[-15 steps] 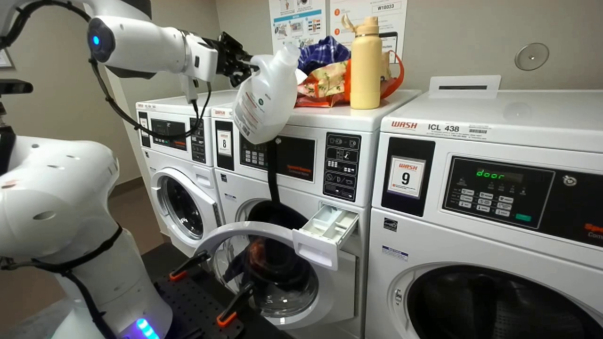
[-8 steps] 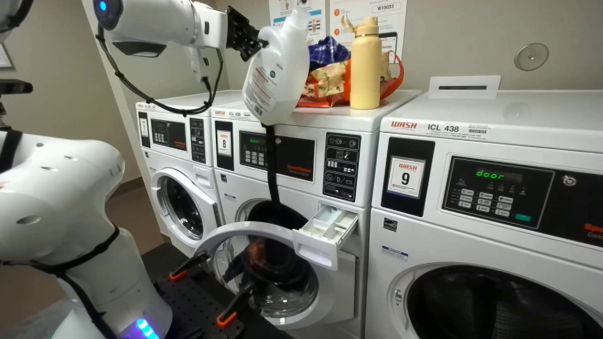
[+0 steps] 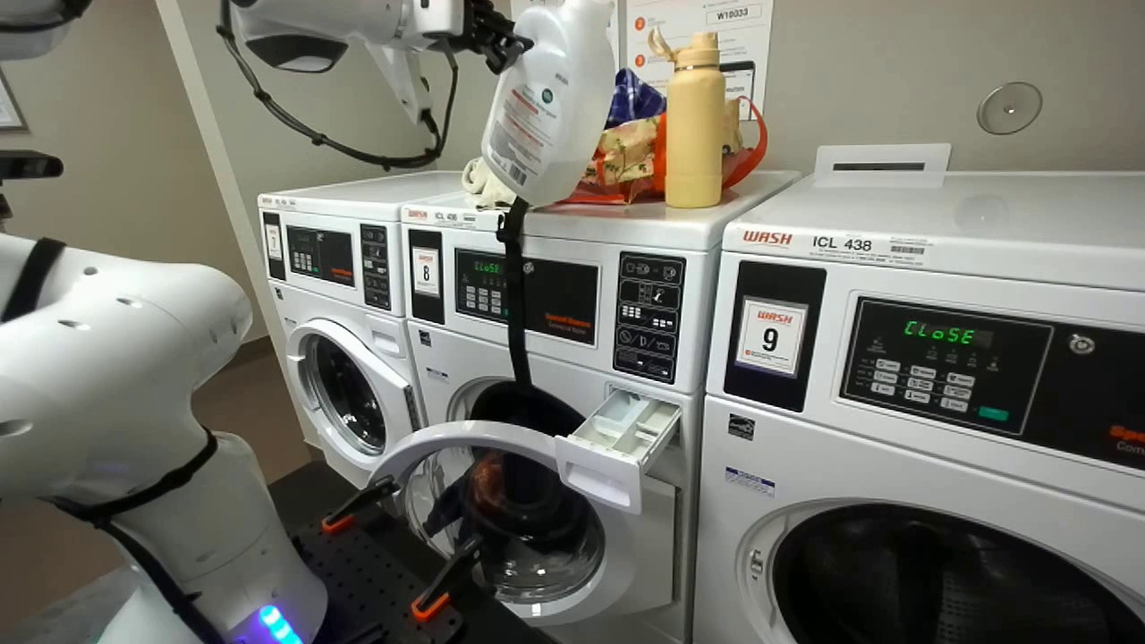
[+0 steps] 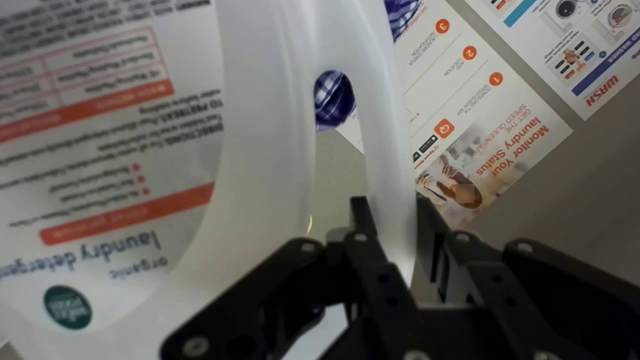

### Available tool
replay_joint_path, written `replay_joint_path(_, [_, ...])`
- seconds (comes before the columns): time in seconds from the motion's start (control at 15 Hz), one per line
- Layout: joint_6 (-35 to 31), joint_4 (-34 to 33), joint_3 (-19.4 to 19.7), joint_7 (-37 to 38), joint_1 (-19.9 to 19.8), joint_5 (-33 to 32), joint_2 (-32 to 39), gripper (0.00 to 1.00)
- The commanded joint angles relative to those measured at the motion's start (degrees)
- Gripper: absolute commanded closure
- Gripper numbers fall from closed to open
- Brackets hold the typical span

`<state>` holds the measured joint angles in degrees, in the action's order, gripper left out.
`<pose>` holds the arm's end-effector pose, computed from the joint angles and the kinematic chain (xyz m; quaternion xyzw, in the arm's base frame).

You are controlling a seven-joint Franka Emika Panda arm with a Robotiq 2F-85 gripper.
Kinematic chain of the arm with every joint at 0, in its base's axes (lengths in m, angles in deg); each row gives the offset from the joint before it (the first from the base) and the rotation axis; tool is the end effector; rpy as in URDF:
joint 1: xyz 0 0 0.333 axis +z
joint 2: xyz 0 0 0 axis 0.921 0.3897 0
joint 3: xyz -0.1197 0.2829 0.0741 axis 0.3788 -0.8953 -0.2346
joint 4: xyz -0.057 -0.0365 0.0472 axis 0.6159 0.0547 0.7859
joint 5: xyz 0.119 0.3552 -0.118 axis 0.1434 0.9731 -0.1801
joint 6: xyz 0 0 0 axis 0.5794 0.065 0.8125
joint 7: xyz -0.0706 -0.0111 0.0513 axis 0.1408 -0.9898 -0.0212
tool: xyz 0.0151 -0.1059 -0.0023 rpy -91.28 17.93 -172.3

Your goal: Put some detergent in the detergent compartment drawer of the washing machine in the middle

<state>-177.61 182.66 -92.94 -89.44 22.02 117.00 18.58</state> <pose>0.3509 0.0027 0.6125 -0.6720 0.3014 -0.6204 0.2694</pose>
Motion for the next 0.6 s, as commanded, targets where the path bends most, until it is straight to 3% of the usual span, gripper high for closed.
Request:
replay_joint_path(0.0, [2.0, -7.0, -0.9, -7.0, -7.6, 2.2, 4.1, 0.94])
replay_joint_path(0.07, [0.0, -8.5, -0.5, -10.0, -6.7, 2.3, 6.9, 0.94])
replay_joint_path(0.2, [-0.2, -10.2, -1.7, -14.3, -8.7, 3.4, 9.0, 0.94])
replay_joint_path(0.27, [2.1, -10.6, -3.4, -15.1, -12.1, 4.4, 8.2, 0.94])
replay_joint_path(0.4, [2.1, -11.8, -5.2, -19.2, -14.1, 6.4, 9.8, 0.94])
replay_joint_path(0.47, [-0.2, -12.6, -4.9, -22.7, -12.4, 7.3, 12.2, 0.94])
replay_joint_path(0.53, [-0.1, -12.9, -5.8, -24.6, -13.3, 8.0, 12.7, 0.94])
